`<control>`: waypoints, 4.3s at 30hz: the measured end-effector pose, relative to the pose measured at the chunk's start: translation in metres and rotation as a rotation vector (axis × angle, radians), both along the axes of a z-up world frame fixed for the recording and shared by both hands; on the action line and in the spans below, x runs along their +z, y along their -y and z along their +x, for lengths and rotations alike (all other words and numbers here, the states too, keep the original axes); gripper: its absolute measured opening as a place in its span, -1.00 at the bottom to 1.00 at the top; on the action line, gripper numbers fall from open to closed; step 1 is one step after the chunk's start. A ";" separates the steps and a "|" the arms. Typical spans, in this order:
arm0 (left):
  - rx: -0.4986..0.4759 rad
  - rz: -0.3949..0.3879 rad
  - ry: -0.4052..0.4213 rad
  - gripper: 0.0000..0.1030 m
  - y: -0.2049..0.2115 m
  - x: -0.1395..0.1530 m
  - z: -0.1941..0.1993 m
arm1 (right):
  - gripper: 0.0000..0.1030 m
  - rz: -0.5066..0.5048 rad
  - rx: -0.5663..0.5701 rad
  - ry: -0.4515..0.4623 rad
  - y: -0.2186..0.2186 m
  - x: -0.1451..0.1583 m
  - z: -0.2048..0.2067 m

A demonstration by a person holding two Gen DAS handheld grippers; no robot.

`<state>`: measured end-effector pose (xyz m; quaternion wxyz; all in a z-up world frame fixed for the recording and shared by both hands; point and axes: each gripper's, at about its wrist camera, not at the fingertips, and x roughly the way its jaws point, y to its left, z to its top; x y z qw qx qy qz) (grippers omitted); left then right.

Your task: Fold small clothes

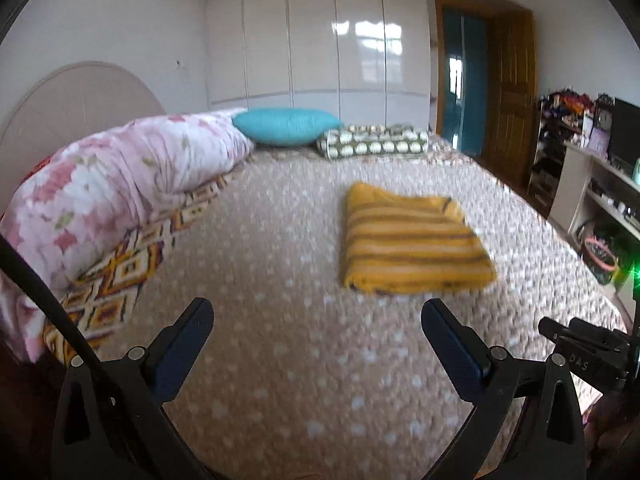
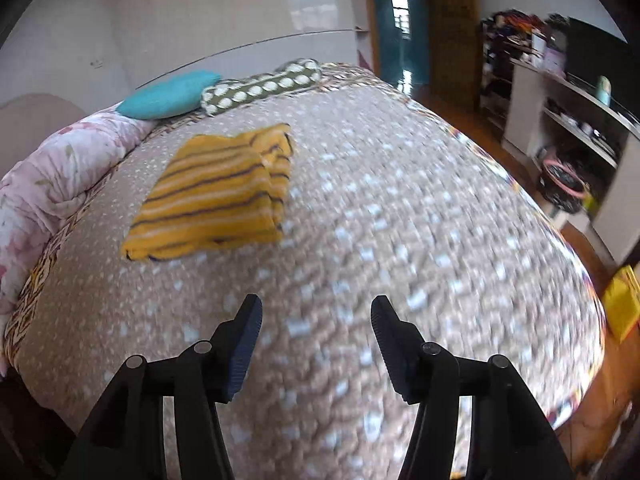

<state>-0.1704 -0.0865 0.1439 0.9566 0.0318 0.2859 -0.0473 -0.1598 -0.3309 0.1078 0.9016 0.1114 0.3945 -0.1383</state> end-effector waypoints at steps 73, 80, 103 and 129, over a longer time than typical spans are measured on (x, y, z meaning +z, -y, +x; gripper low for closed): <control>-0.091 -0.089 -0.352 1.00 0.002 -0.073 0.017 | 0.42 -0.143 0.093 -0.116 -0.039 -0.040 0.000; -0.084 -0.094 -0.368 1.00 0.000 -0.076 0.020 | 0.42 -0.151 0.101 -0.118 -0.041 -0.041 0.000; -0.079 -0.106 -0.402 1.00 -0.001 -0.085 0.022 | 0.44 -0.155 0.110 -0.129 -0.041 -0.048 0.000; -0.076 -0.104 -0.427 1.00 -0.004 -0.092 0.025 | 0.47 -0.155 0.115 -0.145 -0.040 -0.054 0.001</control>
